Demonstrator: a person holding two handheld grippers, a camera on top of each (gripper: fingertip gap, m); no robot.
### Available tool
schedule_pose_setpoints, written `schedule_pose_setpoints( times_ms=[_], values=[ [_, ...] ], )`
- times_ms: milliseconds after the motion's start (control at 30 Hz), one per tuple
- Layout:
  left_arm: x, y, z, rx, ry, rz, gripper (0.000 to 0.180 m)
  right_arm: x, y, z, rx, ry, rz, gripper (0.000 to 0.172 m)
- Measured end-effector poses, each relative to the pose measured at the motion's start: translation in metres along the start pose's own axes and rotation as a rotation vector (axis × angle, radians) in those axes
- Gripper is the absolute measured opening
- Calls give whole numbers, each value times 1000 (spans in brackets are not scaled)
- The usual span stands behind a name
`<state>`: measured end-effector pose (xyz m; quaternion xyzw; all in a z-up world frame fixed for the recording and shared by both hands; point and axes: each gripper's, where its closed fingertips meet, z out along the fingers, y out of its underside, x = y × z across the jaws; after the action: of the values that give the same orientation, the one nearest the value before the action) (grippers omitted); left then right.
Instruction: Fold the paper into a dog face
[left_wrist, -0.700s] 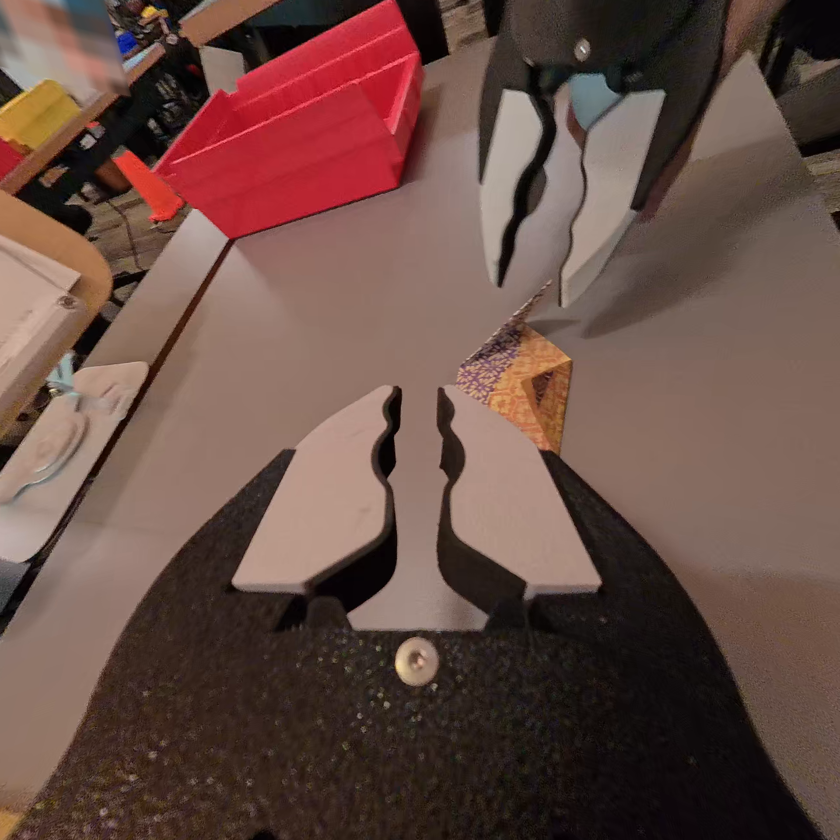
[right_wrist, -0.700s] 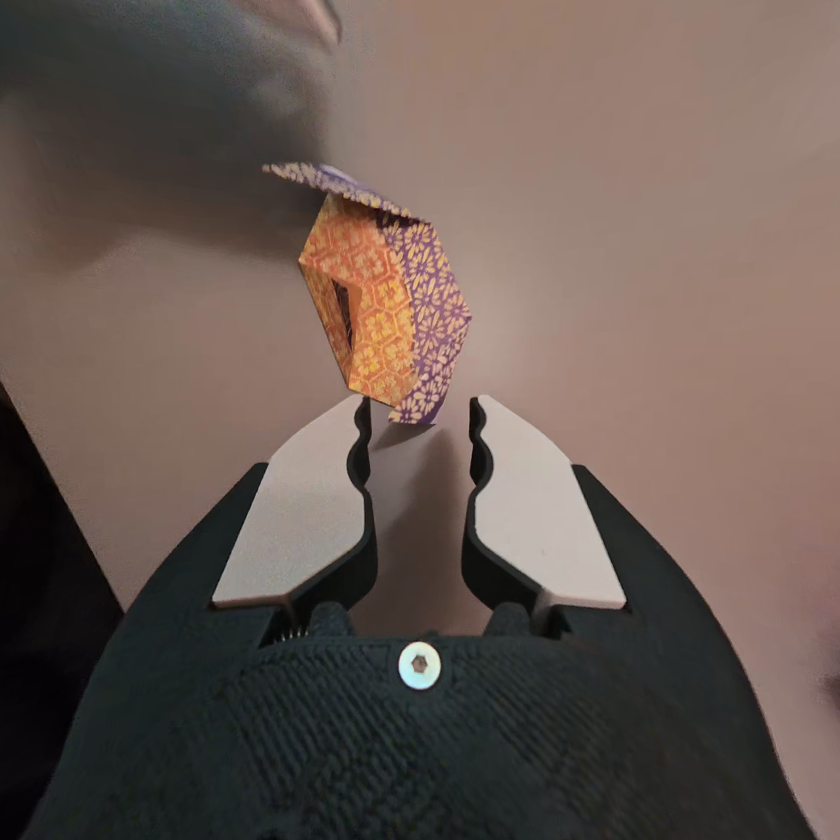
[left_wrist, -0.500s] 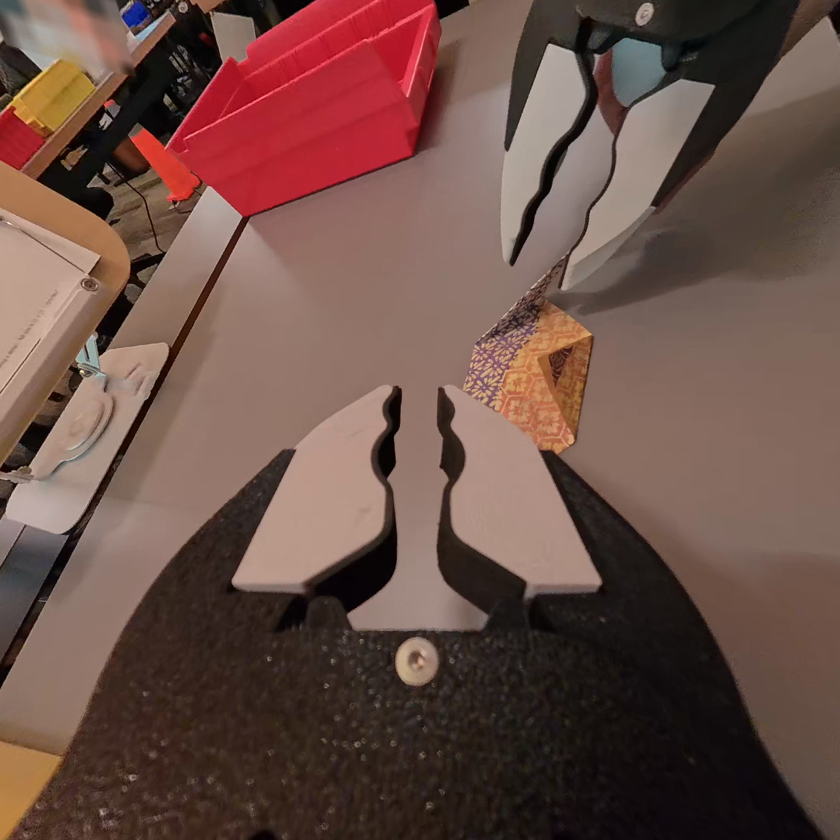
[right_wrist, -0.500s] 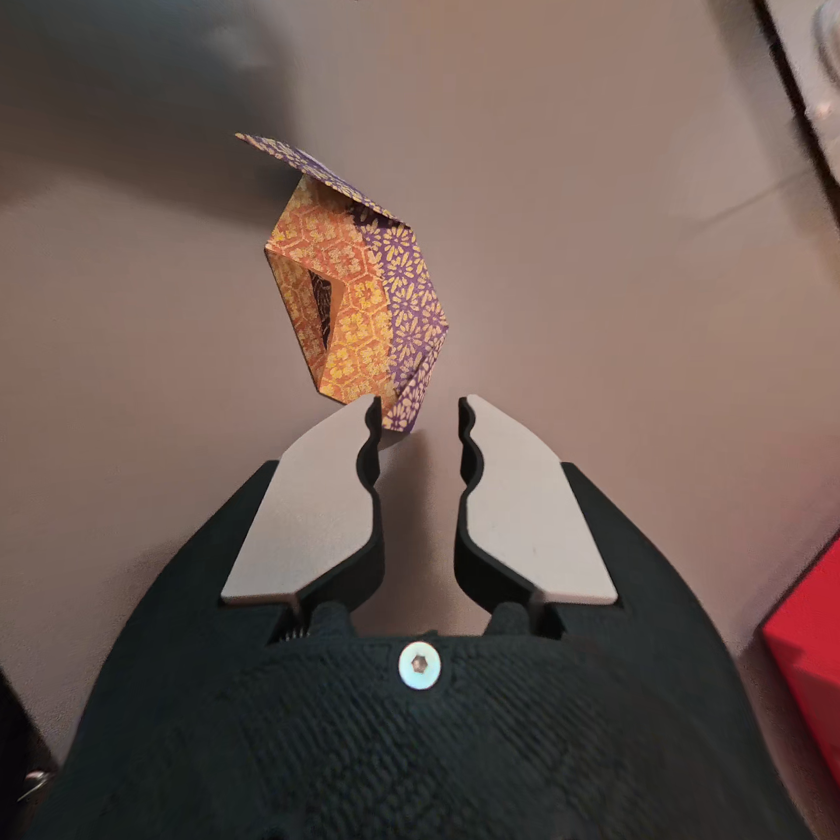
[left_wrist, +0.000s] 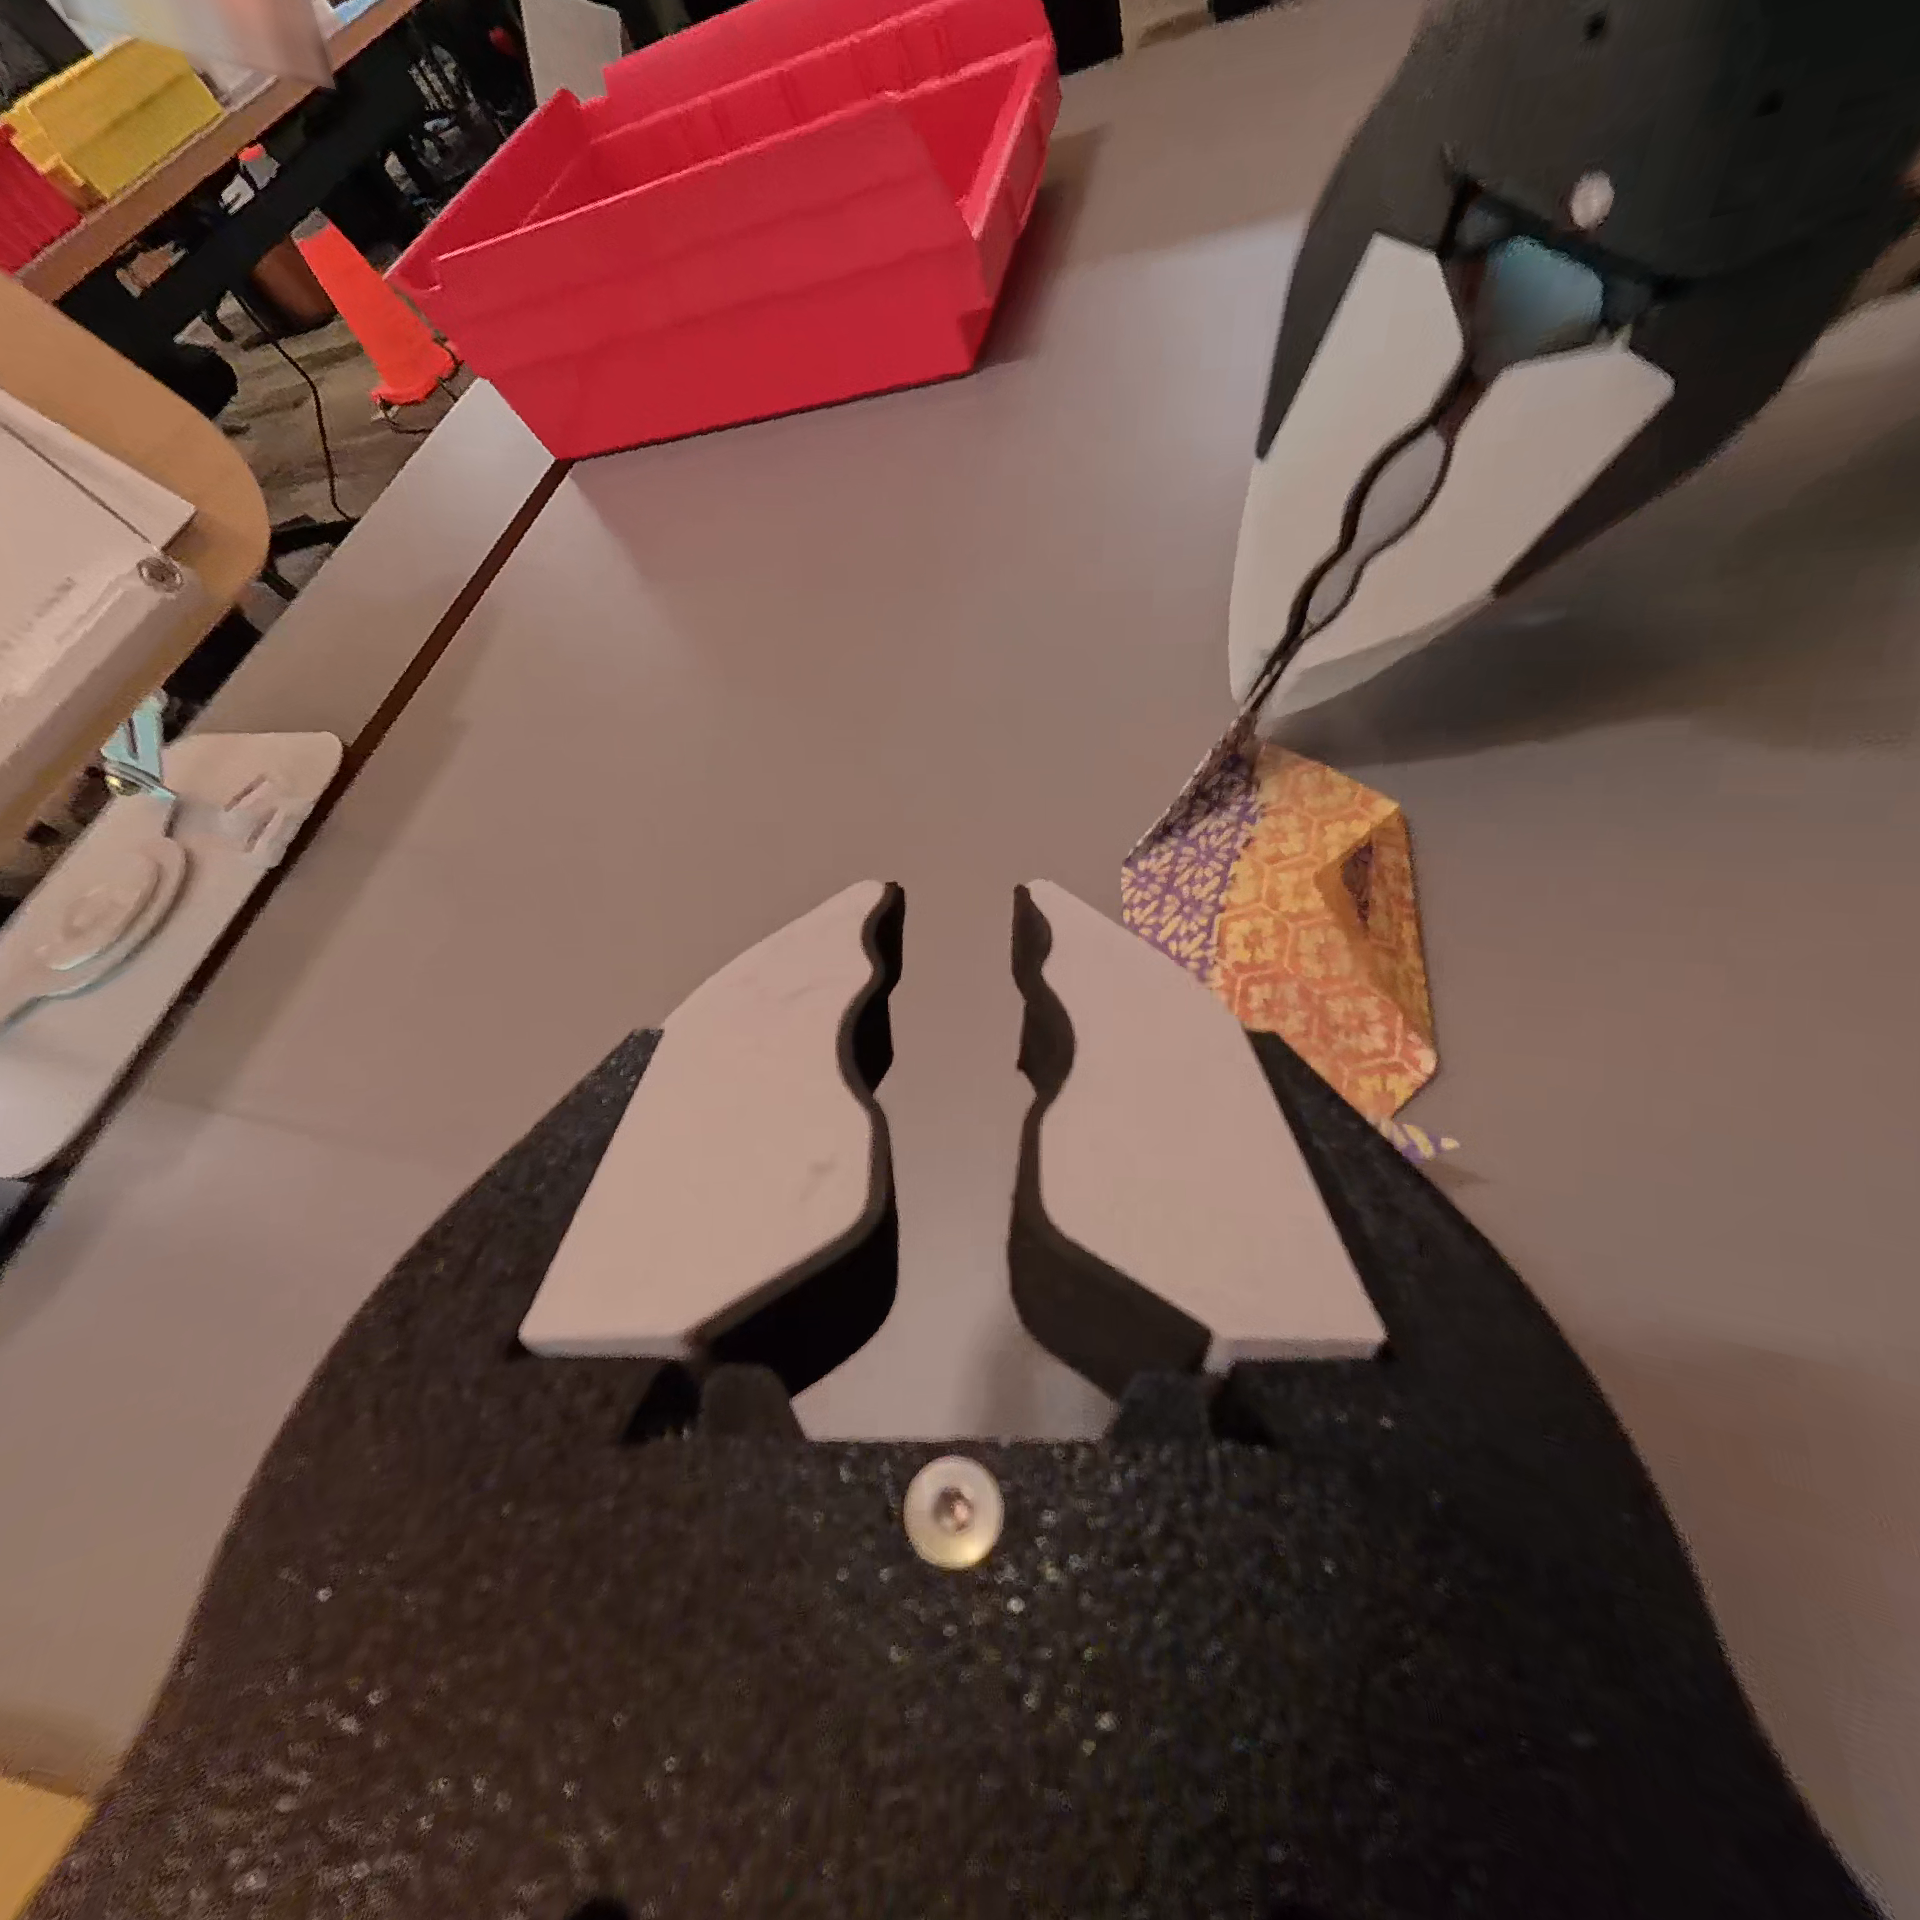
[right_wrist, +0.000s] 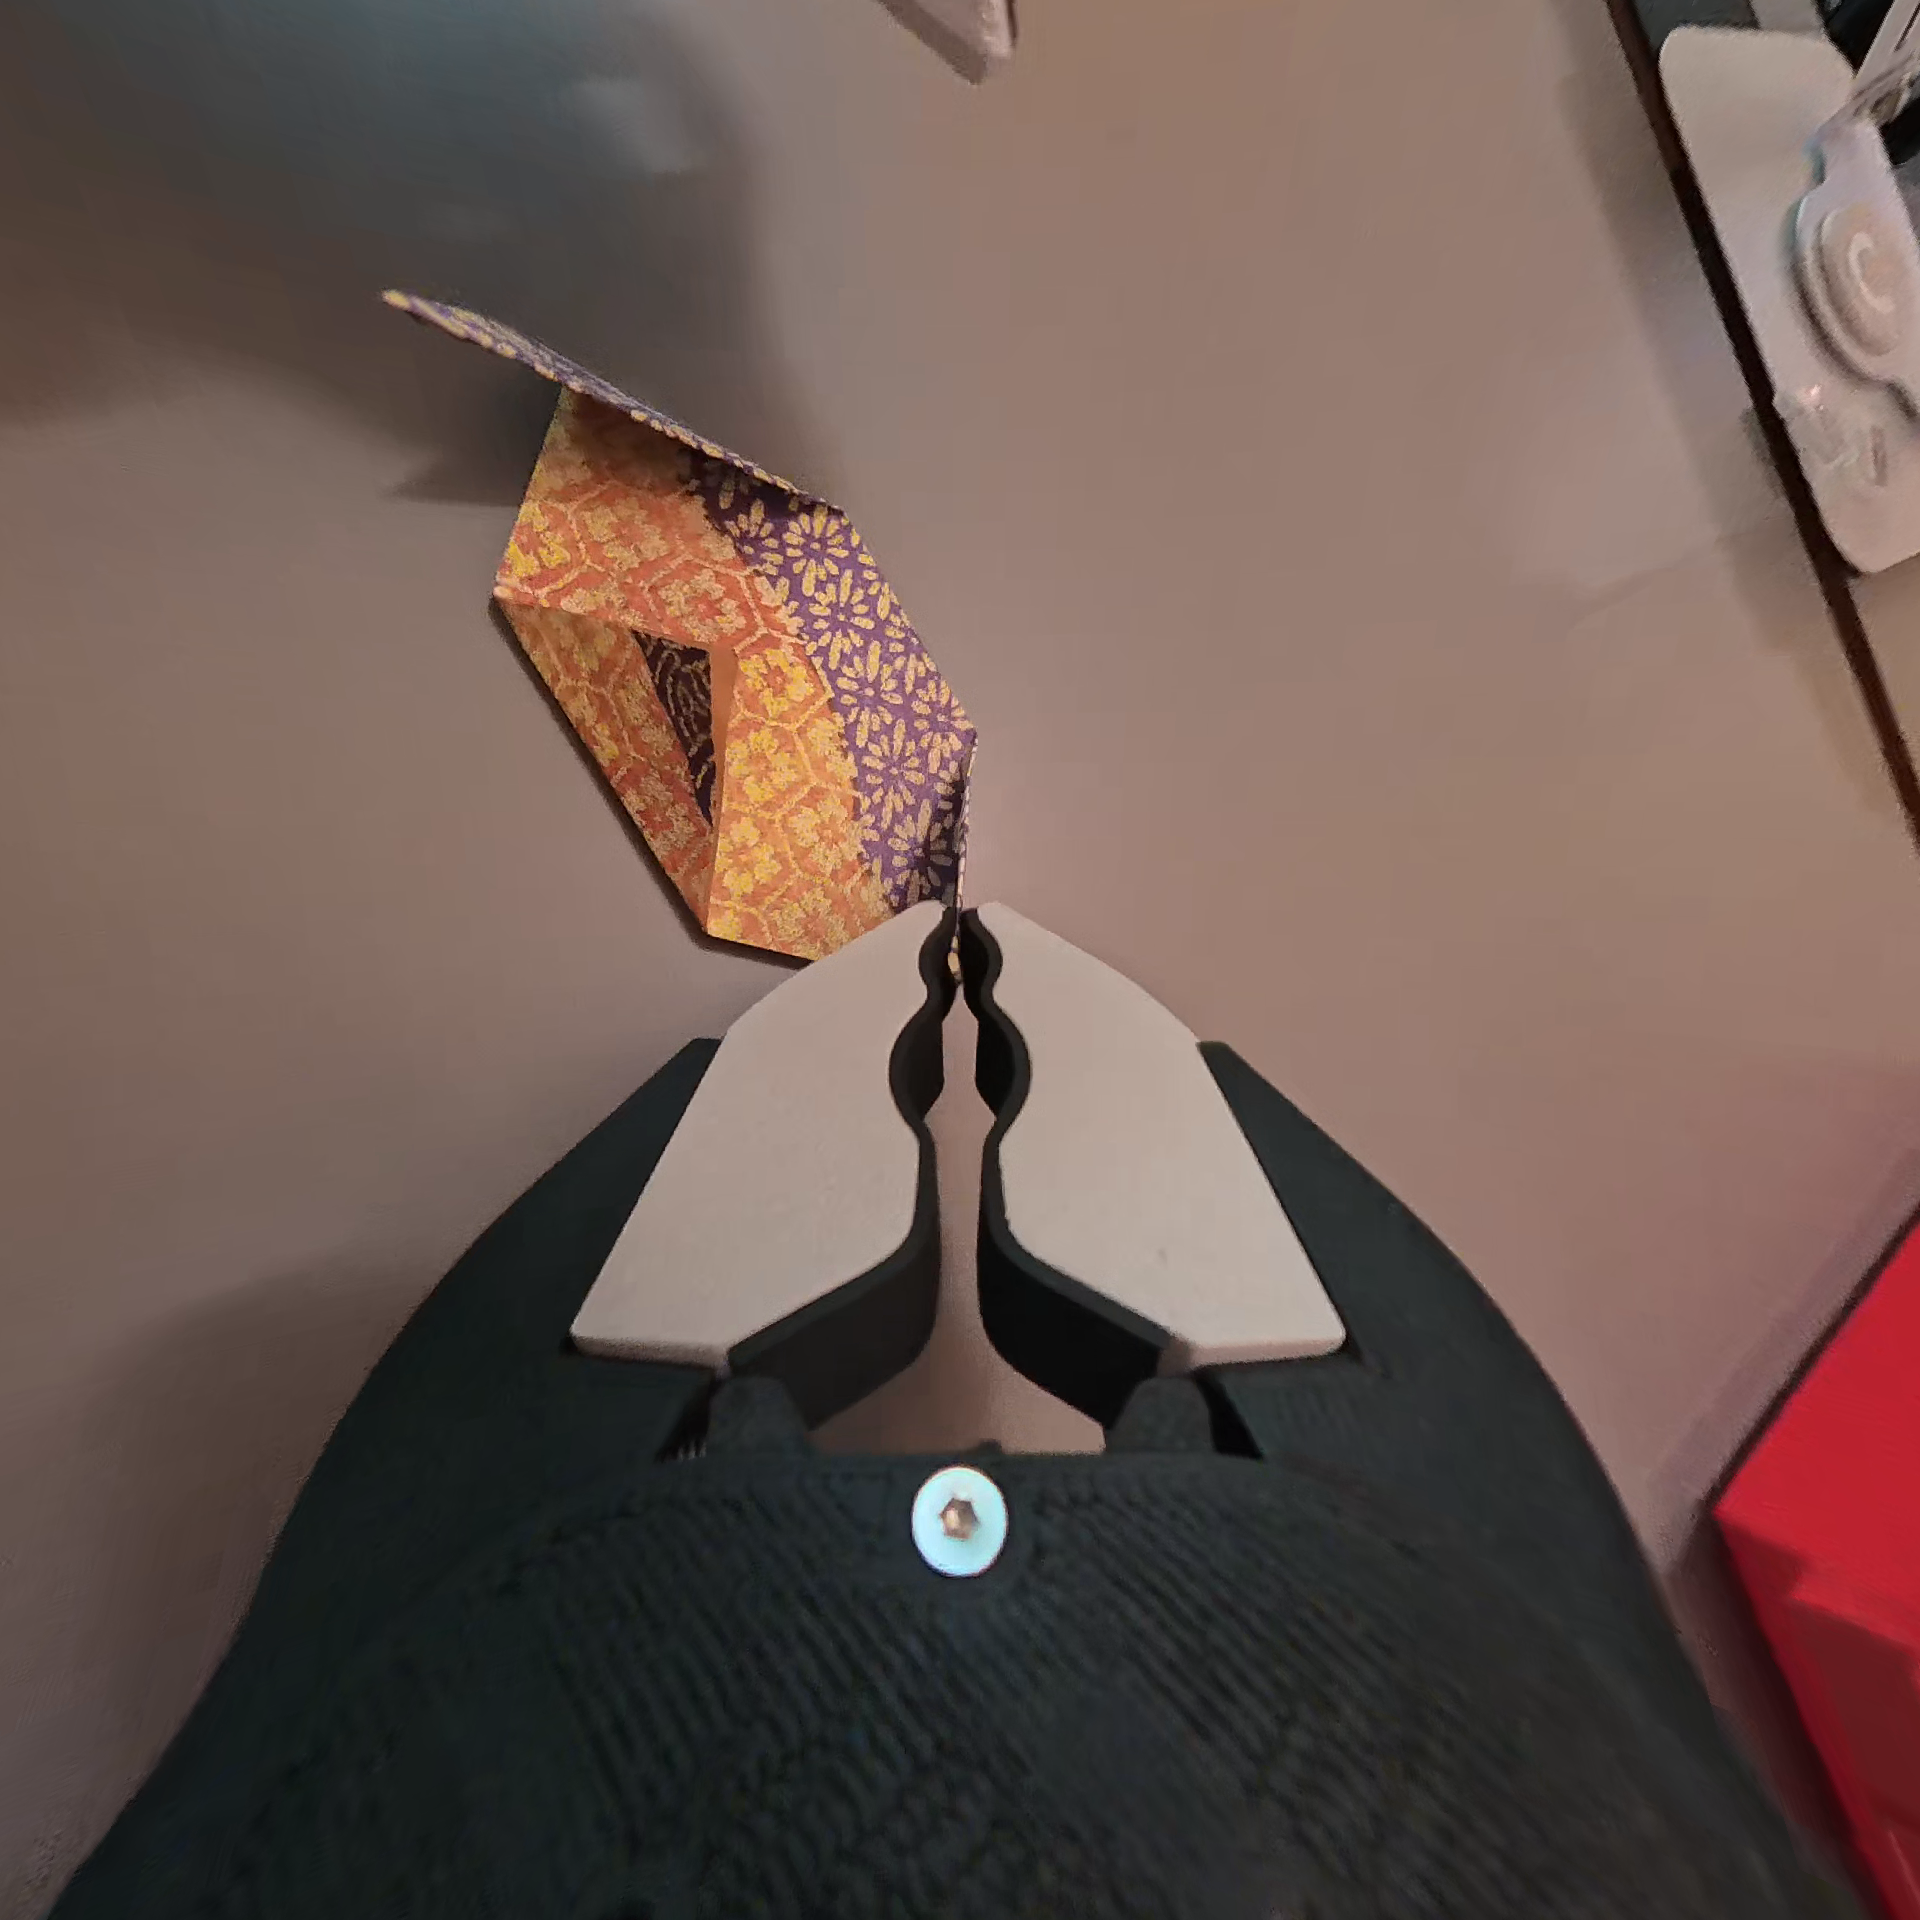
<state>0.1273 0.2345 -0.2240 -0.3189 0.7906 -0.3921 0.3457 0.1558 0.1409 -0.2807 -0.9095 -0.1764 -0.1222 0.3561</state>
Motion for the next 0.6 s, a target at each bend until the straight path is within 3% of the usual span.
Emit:
schedule_pose_setpoints(
  times_ms=[267,433,600],
  values=[
    [-1,4,8,65,111,-382,35,9,-24,-14,174,129,-175,0],
    [16,1,10,123,330,-630,37,14,-38,-25,276,198,-243,0],
    [32,2,13,88,449,-691,37,12,-42,-25,309,220,-280,0]
  ],
)
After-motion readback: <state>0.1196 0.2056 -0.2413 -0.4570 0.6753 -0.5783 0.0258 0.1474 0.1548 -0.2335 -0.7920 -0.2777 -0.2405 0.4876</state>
